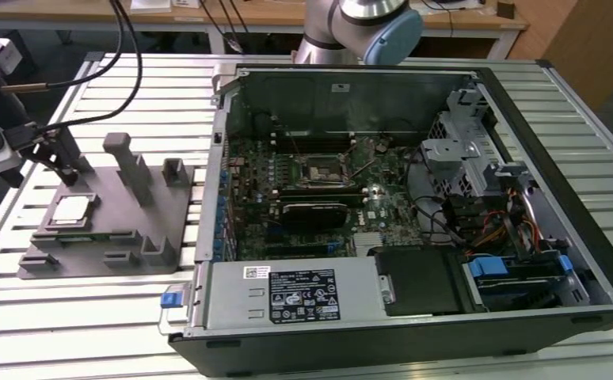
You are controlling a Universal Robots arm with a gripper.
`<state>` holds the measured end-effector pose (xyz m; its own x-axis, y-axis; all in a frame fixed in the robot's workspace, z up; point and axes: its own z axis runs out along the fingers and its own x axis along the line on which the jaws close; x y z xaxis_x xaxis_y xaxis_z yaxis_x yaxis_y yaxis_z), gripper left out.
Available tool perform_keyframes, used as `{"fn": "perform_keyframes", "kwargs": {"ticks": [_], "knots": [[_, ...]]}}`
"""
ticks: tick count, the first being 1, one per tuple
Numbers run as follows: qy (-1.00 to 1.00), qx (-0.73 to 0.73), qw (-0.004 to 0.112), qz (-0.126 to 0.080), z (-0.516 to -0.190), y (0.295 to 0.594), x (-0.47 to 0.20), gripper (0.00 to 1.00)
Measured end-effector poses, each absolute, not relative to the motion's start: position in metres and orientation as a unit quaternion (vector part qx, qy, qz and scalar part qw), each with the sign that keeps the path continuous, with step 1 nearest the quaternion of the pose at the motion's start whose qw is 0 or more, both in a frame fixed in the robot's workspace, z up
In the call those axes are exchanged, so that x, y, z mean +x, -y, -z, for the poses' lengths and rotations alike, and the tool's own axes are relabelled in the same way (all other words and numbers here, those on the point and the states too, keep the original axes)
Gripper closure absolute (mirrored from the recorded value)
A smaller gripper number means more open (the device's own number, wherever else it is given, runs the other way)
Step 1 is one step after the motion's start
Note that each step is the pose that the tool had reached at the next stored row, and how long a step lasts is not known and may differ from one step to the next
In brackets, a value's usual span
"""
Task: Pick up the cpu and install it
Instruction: 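Pick up the cpu and move it towards the insertion slot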
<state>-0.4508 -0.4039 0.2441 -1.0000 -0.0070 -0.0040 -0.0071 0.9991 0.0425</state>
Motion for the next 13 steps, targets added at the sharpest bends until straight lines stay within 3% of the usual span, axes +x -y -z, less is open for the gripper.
{"fn": "perform_keyframes", "kwargs": {"ticks": [13], "knots": [[-1.000, -0.002, 0.001, -0.021, -0.221, 0.404, -0.447, 0.24]]}}
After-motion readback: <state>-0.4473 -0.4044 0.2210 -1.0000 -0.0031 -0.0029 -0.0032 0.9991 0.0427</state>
